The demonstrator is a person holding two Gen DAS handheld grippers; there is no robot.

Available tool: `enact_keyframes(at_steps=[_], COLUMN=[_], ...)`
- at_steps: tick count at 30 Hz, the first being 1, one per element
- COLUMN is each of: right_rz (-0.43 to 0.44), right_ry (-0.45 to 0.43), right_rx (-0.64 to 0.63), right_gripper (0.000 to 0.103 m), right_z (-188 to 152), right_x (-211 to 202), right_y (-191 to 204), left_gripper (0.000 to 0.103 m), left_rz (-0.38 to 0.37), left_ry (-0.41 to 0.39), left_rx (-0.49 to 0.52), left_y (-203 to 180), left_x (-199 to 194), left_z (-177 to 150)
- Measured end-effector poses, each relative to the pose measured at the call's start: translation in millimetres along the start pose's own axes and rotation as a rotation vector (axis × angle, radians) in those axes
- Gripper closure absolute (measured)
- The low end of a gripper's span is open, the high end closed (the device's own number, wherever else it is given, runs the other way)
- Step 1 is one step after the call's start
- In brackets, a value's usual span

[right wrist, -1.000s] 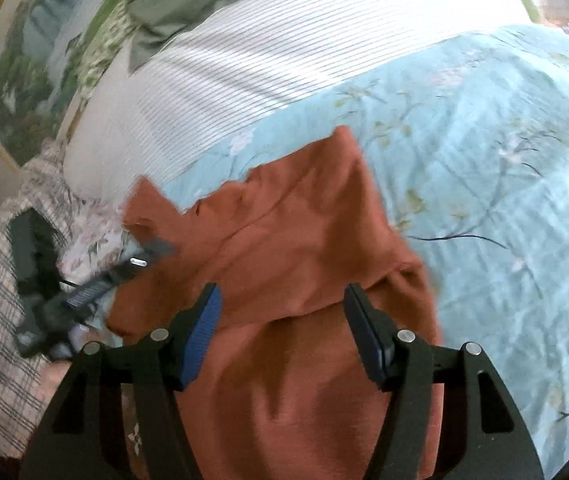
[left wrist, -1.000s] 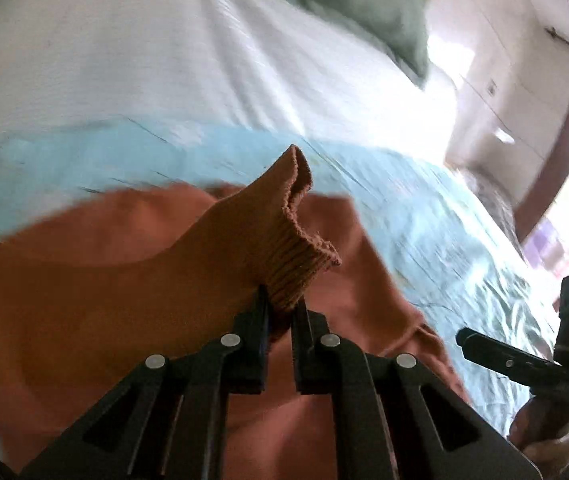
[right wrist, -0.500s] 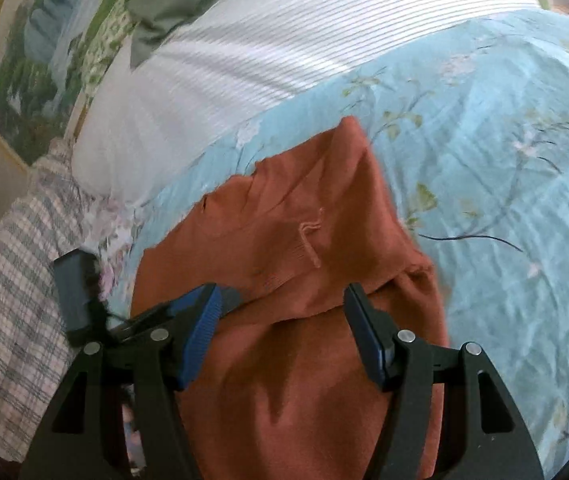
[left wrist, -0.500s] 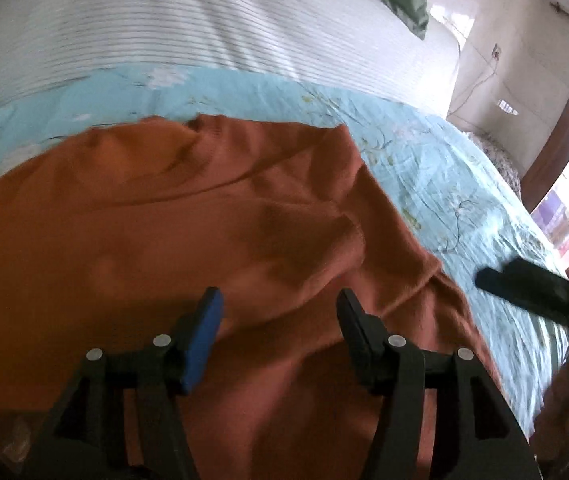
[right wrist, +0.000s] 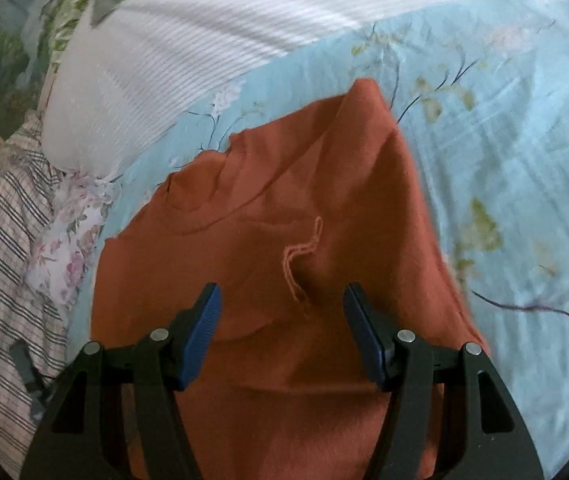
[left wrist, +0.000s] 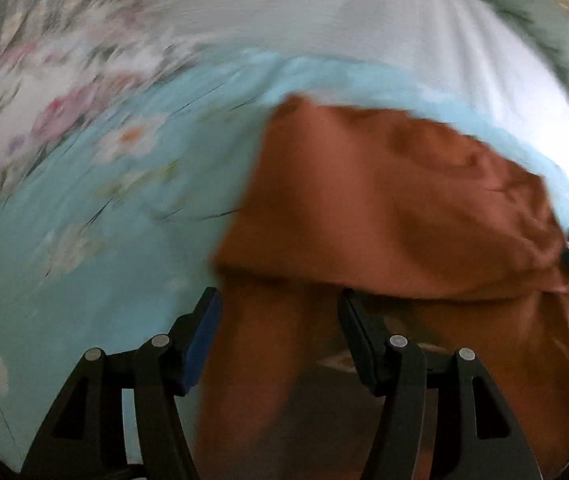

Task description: Fold small clothes

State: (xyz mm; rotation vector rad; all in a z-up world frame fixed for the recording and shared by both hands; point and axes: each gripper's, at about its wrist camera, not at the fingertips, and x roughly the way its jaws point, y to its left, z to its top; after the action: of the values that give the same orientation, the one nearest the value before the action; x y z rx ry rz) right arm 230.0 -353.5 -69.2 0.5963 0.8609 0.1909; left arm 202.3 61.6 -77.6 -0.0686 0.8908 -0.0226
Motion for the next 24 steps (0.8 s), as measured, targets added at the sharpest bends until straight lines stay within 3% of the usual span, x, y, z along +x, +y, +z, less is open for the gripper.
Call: enact_keyframes(at_steps=[2, 3, 4, 6, 10, 12, 17, 22, 24], right_rz=[-0.005, -0.005, 0.0, 0.013, 0.127, 0.101, -0.011, -0.039, -0.092], right_ry=[0.03, 0.047, 0.065, 0.046, -0.136, -0.213, -0.115, -0.087, -0.087], right_rx=[-0.001, -0.021, -0.029, -0.051, -0.057, -0.057, 0.015, 0.014, 0.006], right_gripper=[0.051, 0.084, 0.094, 0.094, 0.095, 0.095, 0.095, 0.094, 0.091], right_z=[3, 5, 5, 8, 19, 19, 11, -2, 0], right_x=[14, 21, 24, 19, -42, -66, -37, -20, -18], right_y=[2, 7, 10, 22, 40, 33, -8, -10, -9], left_gripper=[0.042, 0.042, 0.042, 0.042, 0.043, 0.045, 0.051, 0.052, 0.052], left_rz=[0.007, 0.009, 0.01, 0.018, 0.037, 0.041, 0.068, -0.02, -0.028], left_ry=[0.033, 0.046, 0.052, 0.04, 0.018, 0.008, -0.011, -0.037, -0.04], left_rx=[-0.04, -0.055, -0.069, -0.073, -0.103, -0.128, -0.112, -0.278, -0.286], left_y=[13, 13, 14, 12, 13, 15, 11, 44, 45], left_x=[15, 21, 26, 30, 34, 36, 37, 35, 34], left_z=[2, 5, 7, 12, 21, 19, 18, 14, 14])
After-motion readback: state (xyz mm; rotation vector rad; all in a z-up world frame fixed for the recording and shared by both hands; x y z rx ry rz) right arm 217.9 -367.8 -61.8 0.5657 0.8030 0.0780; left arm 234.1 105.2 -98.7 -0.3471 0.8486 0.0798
